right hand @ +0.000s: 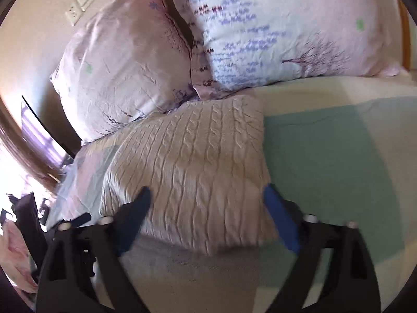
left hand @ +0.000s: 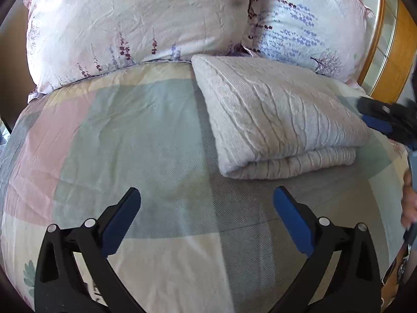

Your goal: Fold small clothes

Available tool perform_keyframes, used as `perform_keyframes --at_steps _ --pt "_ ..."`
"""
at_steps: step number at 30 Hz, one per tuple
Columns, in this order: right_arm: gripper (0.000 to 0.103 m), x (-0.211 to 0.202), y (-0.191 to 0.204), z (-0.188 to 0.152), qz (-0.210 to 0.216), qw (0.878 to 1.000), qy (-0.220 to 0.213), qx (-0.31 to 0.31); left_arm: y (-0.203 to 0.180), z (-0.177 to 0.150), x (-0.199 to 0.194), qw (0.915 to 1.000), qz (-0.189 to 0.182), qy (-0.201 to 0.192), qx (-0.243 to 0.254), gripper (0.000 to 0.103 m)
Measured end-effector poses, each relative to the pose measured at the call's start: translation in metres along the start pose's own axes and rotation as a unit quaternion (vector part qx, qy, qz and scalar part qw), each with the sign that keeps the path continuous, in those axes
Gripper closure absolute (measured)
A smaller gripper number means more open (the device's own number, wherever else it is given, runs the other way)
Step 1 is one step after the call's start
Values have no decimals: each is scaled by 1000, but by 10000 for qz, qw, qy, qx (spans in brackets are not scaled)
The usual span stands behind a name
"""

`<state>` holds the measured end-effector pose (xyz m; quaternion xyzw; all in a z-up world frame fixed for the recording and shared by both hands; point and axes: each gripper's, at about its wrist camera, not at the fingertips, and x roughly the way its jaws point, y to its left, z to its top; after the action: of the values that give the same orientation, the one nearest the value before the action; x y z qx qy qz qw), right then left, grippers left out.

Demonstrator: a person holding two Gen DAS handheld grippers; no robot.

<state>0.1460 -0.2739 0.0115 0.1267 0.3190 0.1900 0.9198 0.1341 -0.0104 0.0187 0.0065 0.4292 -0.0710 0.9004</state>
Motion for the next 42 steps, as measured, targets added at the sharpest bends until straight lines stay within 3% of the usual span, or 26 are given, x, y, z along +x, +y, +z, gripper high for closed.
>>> perform_keyframes --at_steps 3,6,9,15,42 --pt "7 2 9 -30 -509 9984 132 -212 -7 -4 5 9999 -68 123 -8 2" --pt "6 1 7 -49 -974 9937 341 -434 -18 -9 8 9995 176 168 176 2" --pt "5 5 9 -58 -1183 9900 512 -574 -24 -11 10 9983 389 216 384 2" --pt "1 11 20 -67 -1595 9799 751 -929 -19 -11 12 9988 265 271 305 2" --pt "1 9 18 -68 -1598 9802 750 -894 -19 -11 12 9988 254 271 313 2"
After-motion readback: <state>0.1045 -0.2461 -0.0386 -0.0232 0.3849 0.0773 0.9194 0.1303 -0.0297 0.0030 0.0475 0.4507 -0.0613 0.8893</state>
